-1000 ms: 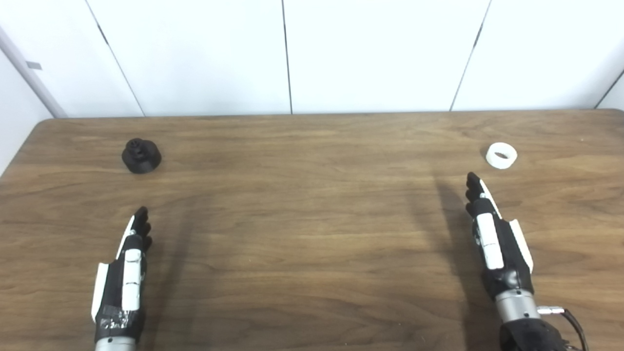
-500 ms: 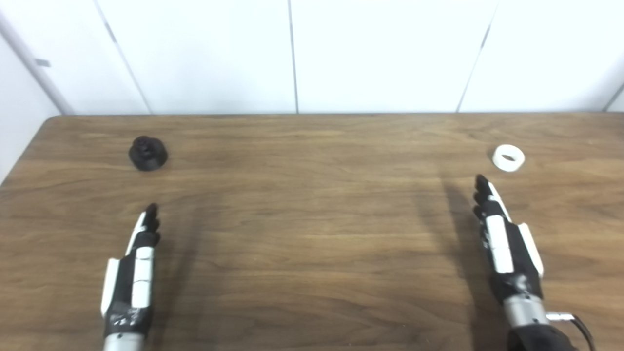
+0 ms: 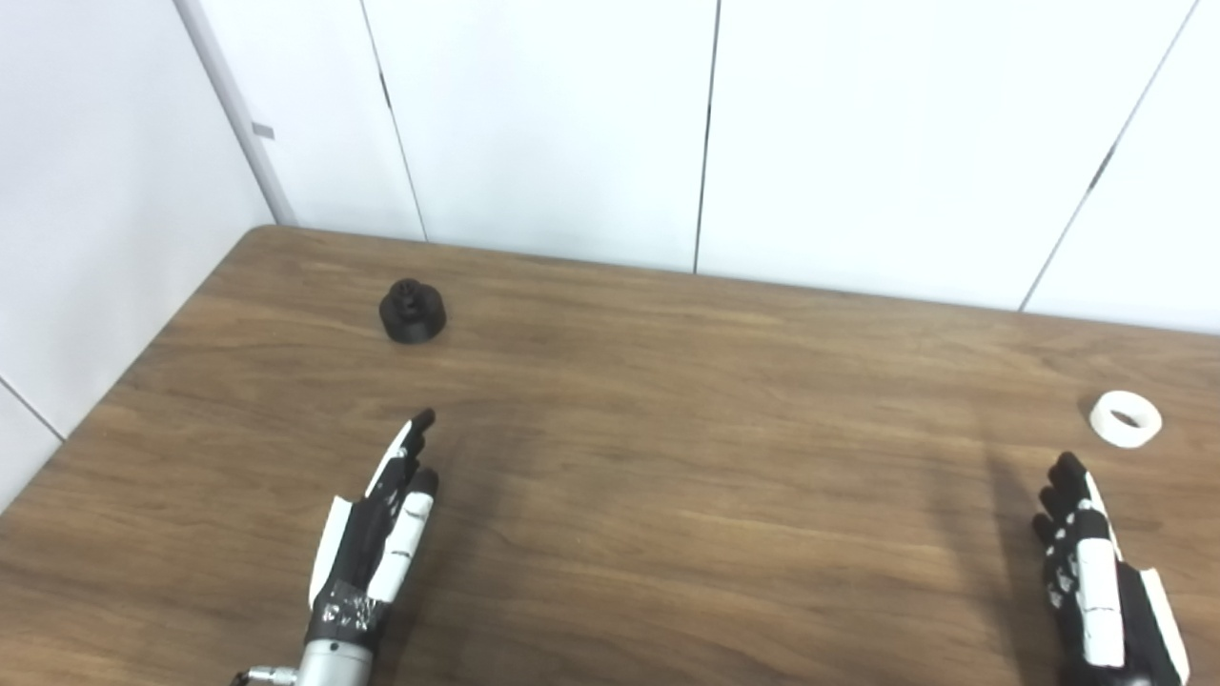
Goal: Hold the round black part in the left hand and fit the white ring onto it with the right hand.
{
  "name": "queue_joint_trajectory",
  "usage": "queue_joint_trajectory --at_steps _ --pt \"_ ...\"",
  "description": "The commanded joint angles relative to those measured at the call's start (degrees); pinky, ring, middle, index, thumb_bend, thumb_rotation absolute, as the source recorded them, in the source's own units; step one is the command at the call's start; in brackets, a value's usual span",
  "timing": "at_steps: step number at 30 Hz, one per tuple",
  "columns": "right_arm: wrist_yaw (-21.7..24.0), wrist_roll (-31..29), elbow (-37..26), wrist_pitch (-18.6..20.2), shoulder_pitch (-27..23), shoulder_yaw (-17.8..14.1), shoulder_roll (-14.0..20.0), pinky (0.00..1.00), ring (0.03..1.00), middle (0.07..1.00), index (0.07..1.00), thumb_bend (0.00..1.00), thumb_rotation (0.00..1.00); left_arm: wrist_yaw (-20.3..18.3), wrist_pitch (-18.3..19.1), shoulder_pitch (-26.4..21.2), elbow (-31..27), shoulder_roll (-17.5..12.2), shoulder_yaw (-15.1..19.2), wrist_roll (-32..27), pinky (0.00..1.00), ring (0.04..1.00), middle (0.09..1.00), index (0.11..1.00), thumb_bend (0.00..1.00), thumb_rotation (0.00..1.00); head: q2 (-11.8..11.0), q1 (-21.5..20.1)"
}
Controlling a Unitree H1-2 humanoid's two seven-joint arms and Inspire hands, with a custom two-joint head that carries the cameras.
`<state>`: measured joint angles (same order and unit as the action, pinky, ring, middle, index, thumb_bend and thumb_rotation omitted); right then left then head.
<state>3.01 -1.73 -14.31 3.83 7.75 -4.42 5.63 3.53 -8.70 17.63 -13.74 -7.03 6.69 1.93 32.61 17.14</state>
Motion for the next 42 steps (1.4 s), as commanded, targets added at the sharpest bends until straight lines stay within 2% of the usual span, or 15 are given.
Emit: queue_joint_trajectory --at_steps 1,10,14,17,18,19,22,27,36,42 --pt "0.2 -0.2 -2.6 -1.9 0.5 -0.2 0.7 1.0 1.0 1.0 1.0 0.4 1.0 0.9 -1.2 1.0 0.4 2.8 -0.5 0.4 1.0 1.0 0.991 0.957 0.52 0.85 -0.4 -0.4" --pt "0.5 -0.5 -2.4 -1.8 0.8 -0.1 0.7 1.0 1.0 1.0 1.0 0.42 1.0 1.9 0.2 1.5 0.4 3.0 -1.2 2.2 1.0 1.0 0.988 0.958 0.57 0.72 -2.0 -0.5" --pt "0.6 -0.5 -2.1 -2.4 0.9 -0.1 0.7 1.0 1.0 1.0 0.996 0.36 1.0 3.3 0.0 1.6 0.4 3.1 -1.4 5.6 1.0 1.0 0.979 0.955 0.55 0.63 -2.5 -0.6" --pt "0.8 -0.7 -1.7 -2.9 0.7 -0.1 0.8 1.0 1.0 1.0 0.998 0.33 1.0 4.3 1.8 1.5 -1.2 2.9 -1.5 8.5 0.99 0.989 0.972 0.952 0.6 0.52 -2.9 -0.6" --pt "0.8 -0.8 -1.7 -2.8 0.7 -0.1 0.7 1.0 1.0 1.0 0.992 0.33 1.0 4.6 2.7 1.2 -2.1 2.8 -1.2 9.2 1.0 0.991 0.973 0.949 0.67 0.41 -2.9 -0.6" --pt "0.9 -0.9 -1.6 -2.9 0.6 -0.1 0.7 1.0 1.0 1.0 0.992 0.33 1.0 4.8 3.6 0.7 -2.8 2.6 -0.9 9.5 1.0 0.992 0.973 0.948 0.68 0.4 -3.0 -0.5" --pt "1.0 -1.0 -1.5 -3.2 0.5 -0.2 0.6 1.0 1.0 1.0 0.992 0.31 1.0 5.1 6.0 -1.4 -4.5 1.3 0.2 10.3 1.0 0.996 0.974 0.942 0.8 0.31 -3.1 -0.5" --pt "0.8 -0.5 -1.3 -3.0 0.4 -0.1 0.5 1.0 1.0 1.0 0.995 0.32 1.0 5.1 10.5 -5.9 -6.2 -2.0 2.3 13.2 1.0 0.982 0.956 0.923 0.88 0.29 -3.4 -0.6" --pt "0.2 1.0 -2.0 -1.3 0.3 0.2 0.1 1.0 1.0 1.0 0.999 0.32 1.0 3.2 18.0 -13.9 -6.4 -7.0 5.7 15.2 1.0 0.978 0.958 0.92 0.93 0.29 -3.6 -0.7" --pt "0.3 0.6 -2.1 -1.2 0.2 0.3 -0.2 1.0 1.0 1.0 0.998 0.31 1.0 2.8 21.8 -17.9 -4.9 -9.6 6.7 17.3 0.92 0.95 0.94 0.912 0.97 0.34 -3.6 -0.9"
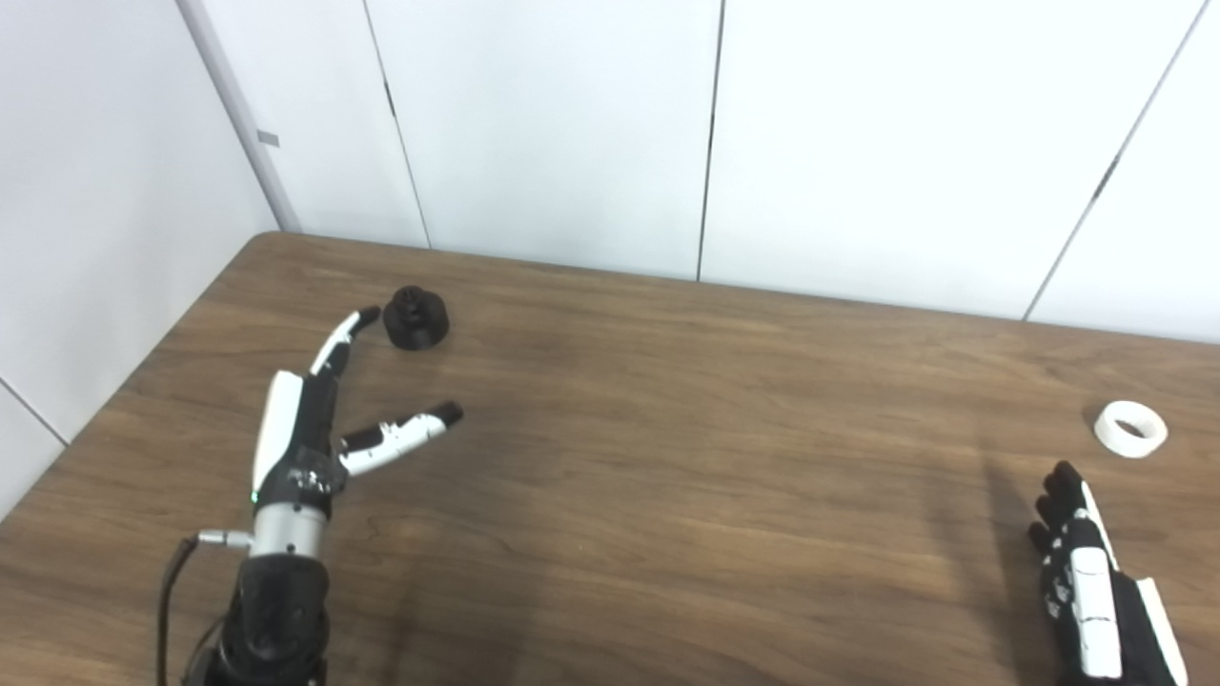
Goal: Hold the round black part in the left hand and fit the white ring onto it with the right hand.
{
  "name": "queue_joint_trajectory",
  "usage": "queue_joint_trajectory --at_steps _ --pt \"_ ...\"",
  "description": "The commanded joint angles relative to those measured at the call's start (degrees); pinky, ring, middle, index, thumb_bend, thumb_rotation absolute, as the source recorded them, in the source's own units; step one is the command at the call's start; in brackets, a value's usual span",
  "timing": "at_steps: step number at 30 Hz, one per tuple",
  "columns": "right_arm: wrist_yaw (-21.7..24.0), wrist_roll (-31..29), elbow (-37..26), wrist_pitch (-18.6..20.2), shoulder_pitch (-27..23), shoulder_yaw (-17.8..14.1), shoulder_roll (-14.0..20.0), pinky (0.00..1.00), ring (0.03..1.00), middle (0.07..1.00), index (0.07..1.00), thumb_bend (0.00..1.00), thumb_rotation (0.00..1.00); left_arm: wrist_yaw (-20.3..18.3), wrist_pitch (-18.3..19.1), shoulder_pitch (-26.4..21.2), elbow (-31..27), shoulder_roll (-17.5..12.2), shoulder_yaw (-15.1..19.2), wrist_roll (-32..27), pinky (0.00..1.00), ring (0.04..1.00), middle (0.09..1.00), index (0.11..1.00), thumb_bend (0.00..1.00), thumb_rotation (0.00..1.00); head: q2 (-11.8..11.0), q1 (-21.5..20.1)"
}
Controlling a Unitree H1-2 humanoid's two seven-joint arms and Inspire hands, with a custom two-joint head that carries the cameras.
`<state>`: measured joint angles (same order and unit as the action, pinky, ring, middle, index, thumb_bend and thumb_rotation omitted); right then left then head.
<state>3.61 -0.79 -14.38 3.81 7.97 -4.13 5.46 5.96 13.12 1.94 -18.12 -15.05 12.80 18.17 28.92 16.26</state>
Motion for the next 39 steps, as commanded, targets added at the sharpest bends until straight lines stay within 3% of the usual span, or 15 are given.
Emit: queue_joint_trajectory --at_steps 1,5,17,27,32,39 --pt "-0.4 0.0 -2.1 -1.3 0.0 0.1 0.0 1.0 1.0 1.0 0.998 0.31 1.0 0.3 0.4 -3.0 0.0 -2.1 0.8 1.0 0.92 0.948 0.94 0.912 0.97 0.34 0.0 0.0" --pt "-0.6 0.3 -2.4 -1.3 -0.1 0.2 -0.2 1.0 1.0 1.0 0.998 0.28 1.0 0.5 1.6 -5.9 2.7 -3.8 1.2 1.5 0.92 0.954 0.945 0.91 0.98 0.37 0.0 -0.1" --pt "-1.3 2.6 -3.1 -0.8 -0.1 1.1 -0.3 1.0 1.0 0.992 1.0 0.29 1.0 2.2 -0.6 -14.7 17.0 -9.3 -0.8 5.5 0.99 0.995 0.959 0.89 0.96 0.38 0.2 -0.7" --pt "-1.5 2.6 -3.8 -1.0 0.2 1.4 -0.9 1.0 0.995 0.982 0.996 0.25 1.0 2.3 1.7 -20.9 28.1 -14.6 -7.8 13.3 1.0 1.0 0.993 0.885 1.0 0.42 0.4 -1.1" --pt "-1.7 3.0 -4.1 -0.3 0.6 1.6 -0.9 1.0 0.998 0.985 1.0 0.25 1.0 1.9 1.3 -23.5 33.1 -16.0 -10.2 14.5 1.0 1.0 1.0 0.883 1.0 0.38 0.5 -1.4" --pt "-1.7 2.9 -4.4 0.1 0.8 1.7 -1.0 1.0 1.0 0.979 0.998 0.25 1.0 2.1 1.1 -25.6 37.8 -17.1 -13.4 15.7 1.0 1.0 1.0 0.873 1.0 0.41 0.5 -1.8"
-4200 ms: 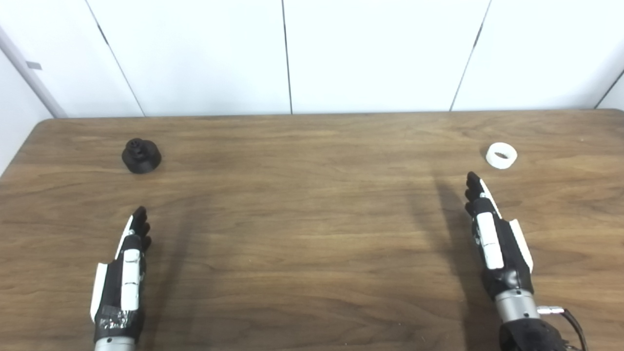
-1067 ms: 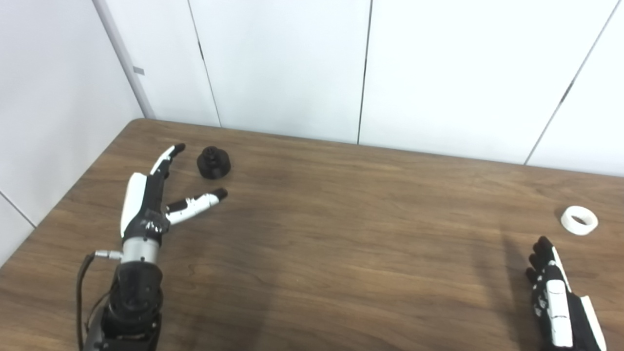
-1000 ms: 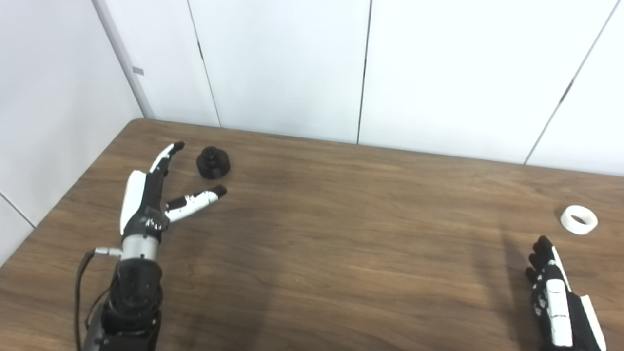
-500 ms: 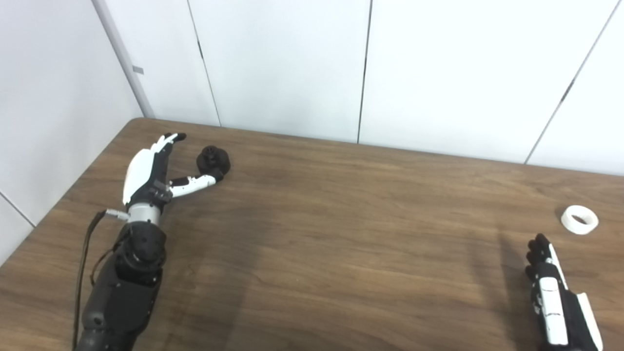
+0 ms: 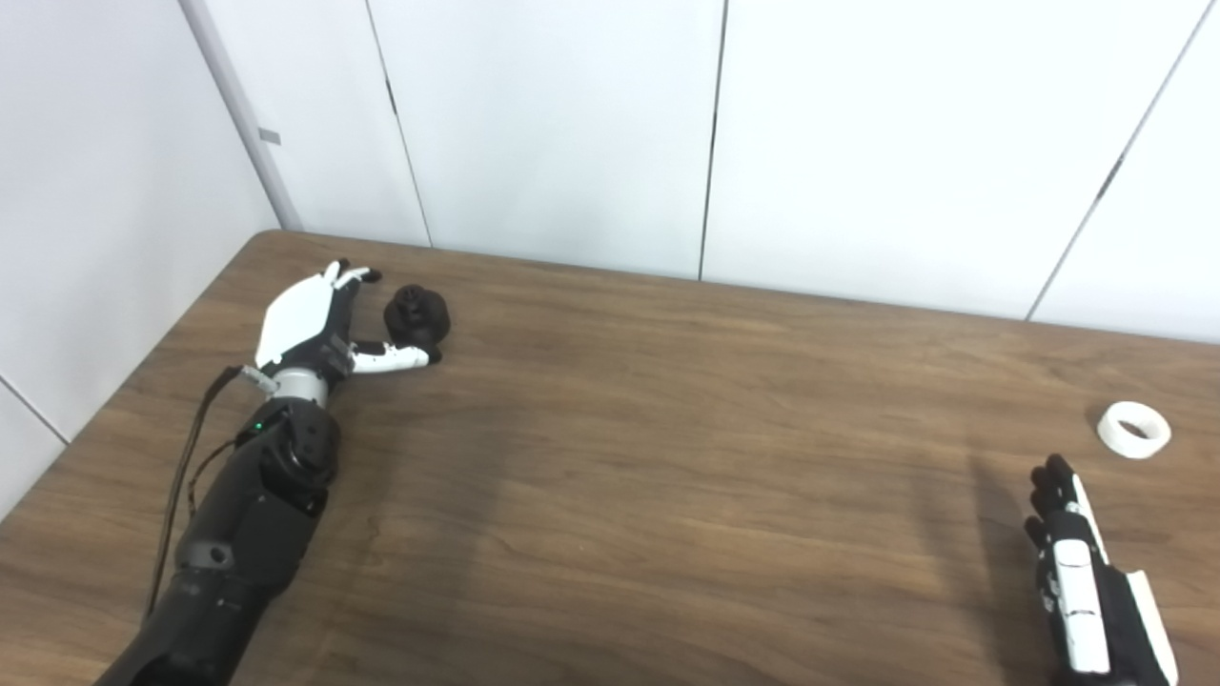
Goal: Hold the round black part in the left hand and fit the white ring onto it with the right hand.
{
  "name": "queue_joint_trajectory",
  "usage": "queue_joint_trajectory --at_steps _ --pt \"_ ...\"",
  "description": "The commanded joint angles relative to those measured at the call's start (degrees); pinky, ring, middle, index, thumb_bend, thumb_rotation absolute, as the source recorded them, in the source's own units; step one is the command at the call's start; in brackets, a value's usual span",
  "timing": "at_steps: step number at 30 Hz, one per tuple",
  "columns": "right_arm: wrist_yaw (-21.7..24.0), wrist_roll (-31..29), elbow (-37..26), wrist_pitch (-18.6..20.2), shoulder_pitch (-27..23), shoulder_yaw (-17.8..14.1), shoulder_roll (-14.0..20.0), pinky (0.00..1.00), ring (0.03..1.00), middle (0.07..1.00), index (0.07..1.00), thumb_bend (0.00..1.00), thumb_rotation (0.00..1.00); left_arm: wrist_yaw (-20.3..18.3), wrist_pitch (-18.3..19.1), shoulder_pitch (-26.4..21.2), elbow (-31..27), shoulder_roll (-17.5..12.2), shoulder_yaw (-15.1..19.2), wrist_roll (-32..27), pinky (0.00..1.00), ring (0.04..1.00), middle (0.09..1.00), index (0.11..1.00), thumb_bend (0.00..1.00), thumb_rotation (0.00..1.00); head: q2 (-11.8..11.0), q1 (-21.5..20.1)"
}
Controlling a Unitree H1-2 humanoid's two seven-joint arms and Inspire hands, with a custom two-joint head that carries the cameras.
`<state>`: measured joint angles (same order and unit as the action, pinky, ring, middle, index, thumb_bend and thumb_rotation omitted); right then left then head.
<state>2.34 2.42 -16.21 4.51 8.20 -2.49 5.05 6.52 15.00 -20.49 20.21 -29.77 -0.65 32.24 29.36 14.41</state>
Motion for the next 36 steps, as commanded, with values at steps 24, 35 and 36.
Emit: queue_joint_trajectory --at_steps 24,35,36 --pt "-0.3 1.0 -1.4 -1.6 1.3 0.4 0.0 1.0 0.982 0.961 0.985 0.31 1.0 2.0 -1.0 -9.7 9.6 -2.0 -1.3 -1.6 1.0 1.0 0.978 0.829 0.99 0.38 0.4 -0.3" --pt "-0.2 0.8 -1.4 -1.9 1.4 0.3 0.0 1.0 0.978 0.959 0.98 0.3 1.0 2.5 -1.1 -9.8 10.5 -2.0 -2.2 -1.6 1.0 1.0 0.959 0.781 0.97 0.36 0.5 -0.5" --pt "-0.2 0.7 -1.3 -2.0 1.4 0.3 0.0 1.0 0.978 0.958 0.979 0.3 1.0 2.4 -1.0 -9.8 10.4 -2.0 -2.1 -1.6 1.0 1.0 0.958 0.778 0.97 0.36 0.5 -0.5"
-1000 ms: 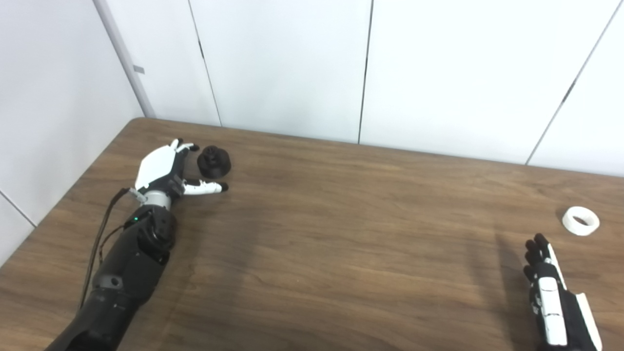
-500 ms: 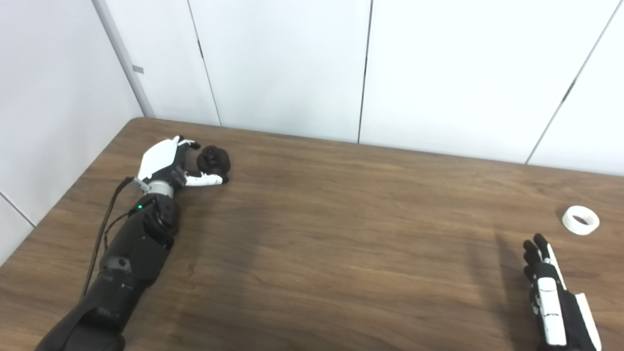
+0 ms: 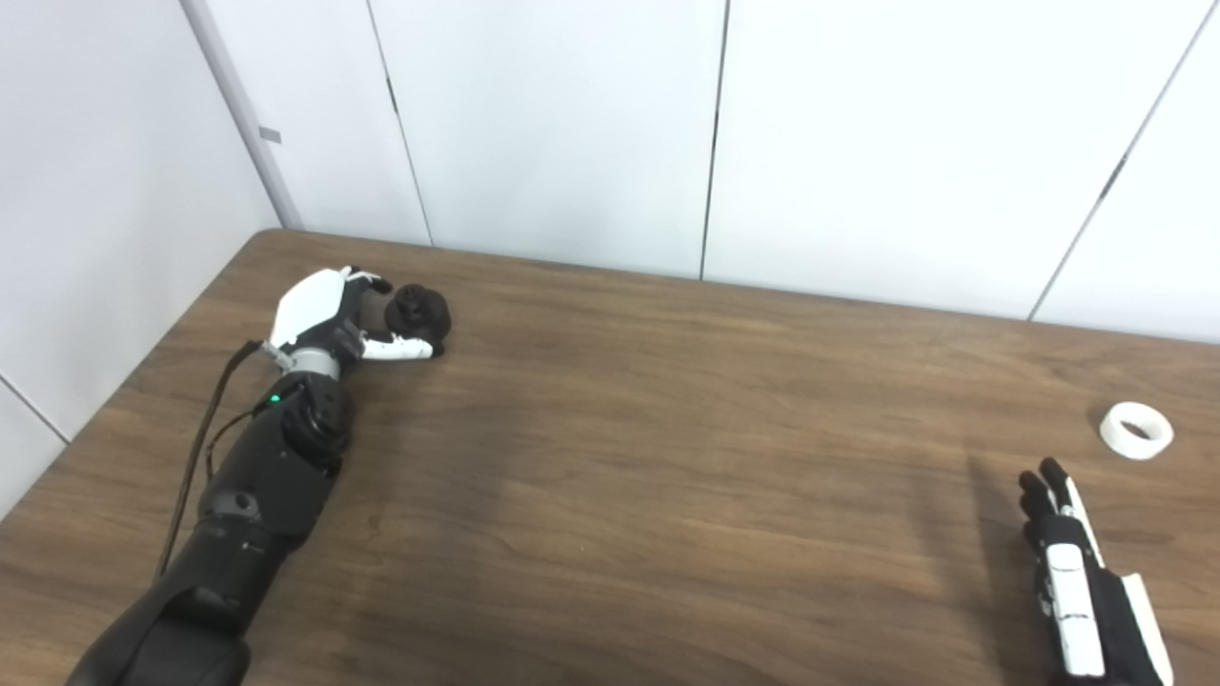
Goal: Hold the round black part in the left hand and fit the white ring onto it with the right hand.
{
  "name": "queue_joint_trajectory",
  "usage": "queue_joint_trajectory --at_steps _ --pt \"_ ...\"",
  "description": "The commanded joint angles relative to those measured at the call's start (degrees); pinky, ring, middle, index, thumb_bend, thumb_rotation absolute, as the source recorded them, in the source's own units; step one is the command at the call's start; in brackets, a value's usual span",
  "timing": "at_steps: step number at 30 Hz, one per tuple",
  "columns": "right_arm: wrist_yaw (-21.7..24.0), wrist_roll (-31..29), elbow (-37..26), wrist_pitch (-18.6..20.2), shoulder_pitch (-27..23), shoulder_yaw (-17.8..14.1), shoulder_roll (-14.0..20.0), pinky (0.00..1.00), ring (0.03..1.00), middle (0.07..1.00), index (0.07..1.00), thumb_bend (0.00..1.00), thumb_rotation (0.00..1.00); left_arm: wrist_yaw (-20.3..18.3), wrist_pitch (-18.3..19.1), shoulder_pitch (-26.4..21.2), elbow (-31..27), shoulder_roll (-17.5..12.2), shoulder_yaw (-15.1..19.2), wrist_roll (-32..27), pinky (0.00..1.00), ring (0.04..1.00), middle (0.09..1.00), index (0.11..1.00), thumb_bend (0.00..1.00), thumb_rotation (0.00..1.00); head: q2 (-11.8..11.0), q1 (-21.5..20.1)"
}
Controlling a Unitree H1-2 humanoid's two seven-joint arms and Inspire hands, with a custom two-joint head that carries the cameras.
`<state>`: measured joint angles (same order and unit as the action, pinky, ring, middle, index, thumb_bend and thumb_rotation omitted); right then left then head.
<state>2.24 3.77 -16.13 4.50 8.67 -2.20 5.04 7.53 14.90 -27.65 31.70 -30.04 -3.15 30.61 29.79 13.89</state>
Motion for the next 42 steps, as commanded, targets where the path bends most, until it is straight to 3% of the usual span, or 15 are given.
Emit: queue_joint_trajectory --at_steps 1,18,42 --pt "-0.1 -0.7 -1.3 -2.1 0.9 0.0 0.0 1.0 0.977 0.958 0.978 0.3 1.0 1.3 -1.0 -2.6 -1.0 -1.7 0.4 -0.2 1.0 1.0 0.958 0.775 0.97 0.36 0.1 0.0" --pt "0.3 -0.4 -1.2 -1.9 1.1 0.2 0.4 1.0 0.973 0.955 0.971 0.32 1.0 0.9 -2.2 -2.5 -1.1 -1.5 0.1 -2.0 1.0 1.0 0.941 0.757 0.94 0.3 0.2 -0.4" --pt "0.3 0.1 -1.2 -1.9 1.4 0.3 0.4 1.0 0.973 0.951 0.97 0.34 1.0 1.0 -2.3 -2.2 -1.4 -1.3 0.3 -2.3 1.0 1.0 0.935 0.76 0.93 0.3 0.6 -0.5"
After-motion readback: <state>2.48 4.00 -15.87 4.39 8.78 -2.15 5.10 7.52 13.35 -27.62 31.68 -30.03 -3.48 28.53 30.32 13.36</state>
